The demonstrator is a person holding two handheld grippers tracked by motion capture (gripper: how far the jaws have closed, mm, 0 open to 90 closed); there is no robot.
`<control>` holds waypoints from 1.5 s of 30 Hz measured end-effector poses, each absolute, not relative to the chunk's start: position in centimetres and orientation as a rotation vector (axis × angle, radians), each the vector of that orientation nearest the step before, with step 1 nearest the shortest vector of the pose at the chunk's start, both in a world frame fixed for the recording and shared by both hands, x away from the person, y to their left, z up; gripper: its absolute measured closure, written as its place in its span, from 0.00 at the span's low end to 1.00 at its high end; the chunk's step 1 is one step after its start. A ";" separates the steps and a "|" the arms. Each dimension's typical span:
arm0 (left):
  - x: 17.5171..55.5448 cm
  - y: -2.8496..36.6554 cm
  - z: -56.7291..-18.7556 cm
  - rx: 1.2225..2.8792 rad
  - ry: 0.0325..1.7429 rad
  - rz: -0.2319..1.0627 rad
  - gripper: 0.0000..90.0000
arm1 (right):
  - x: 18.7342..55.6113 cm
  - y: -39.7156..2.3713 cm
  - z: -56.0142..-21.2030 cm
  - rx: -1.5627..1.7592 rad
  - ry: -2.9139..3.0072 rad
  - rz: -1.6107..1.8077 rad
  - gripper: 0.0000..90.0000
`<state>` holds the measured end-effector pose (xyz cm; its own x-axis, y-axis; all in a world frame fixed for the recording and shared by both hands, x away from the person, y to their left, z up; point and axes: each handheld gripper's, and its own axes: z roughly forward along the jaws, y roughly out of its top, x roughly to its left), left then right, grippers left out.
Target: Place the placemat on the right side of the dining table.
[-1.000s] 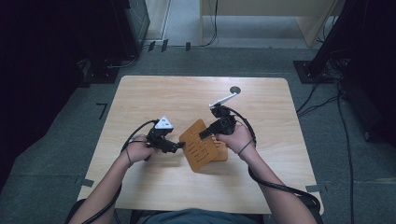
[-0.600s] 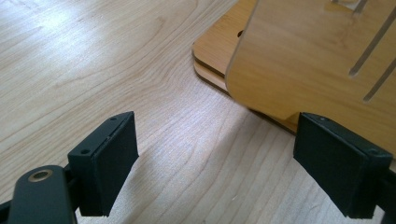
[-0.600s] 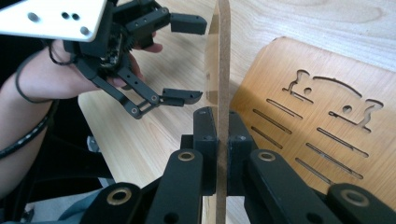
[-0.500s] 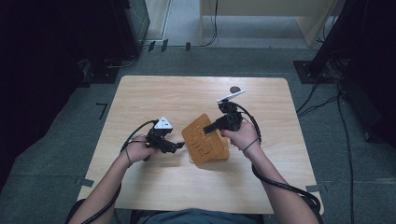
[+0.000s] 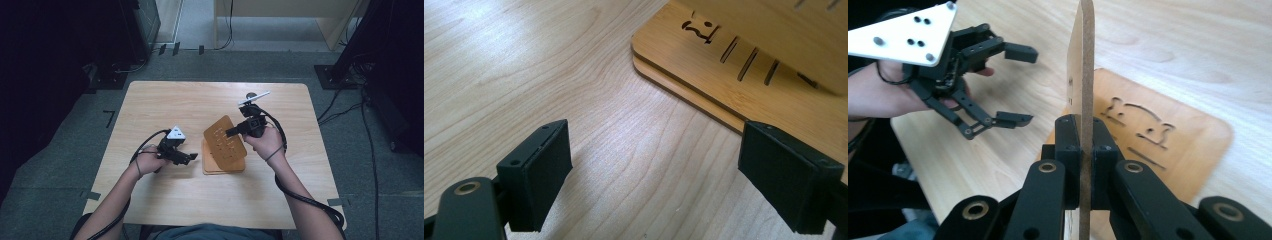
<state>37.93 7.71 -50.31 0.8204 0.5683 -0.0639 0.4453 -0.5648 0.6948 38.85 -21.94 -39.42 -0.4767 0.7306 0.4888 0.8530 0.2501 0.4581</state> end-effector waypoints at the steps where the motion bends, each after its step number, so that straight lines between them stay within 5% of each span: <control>1: 37.9 7.7 -50.3 2.264 0.739 0.216 0.14 | 38.8 -22.0 -39.3 -1.510 -2.356 -1.028 0.97; 45: 38.2 7.1 -50.9 2.311 0.722 0.217 0.14 | 38.4 -25.1 -37.9 -1.710 -2.500 -0.995 0.97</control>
<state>38.20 7.12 -50.91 0.8307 0.5550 -0.0445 0.4383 -0.6026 0.6669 38.37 -25.12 -37.93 -0.4239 0.8552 0.2984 0.8263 0.2302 0.5141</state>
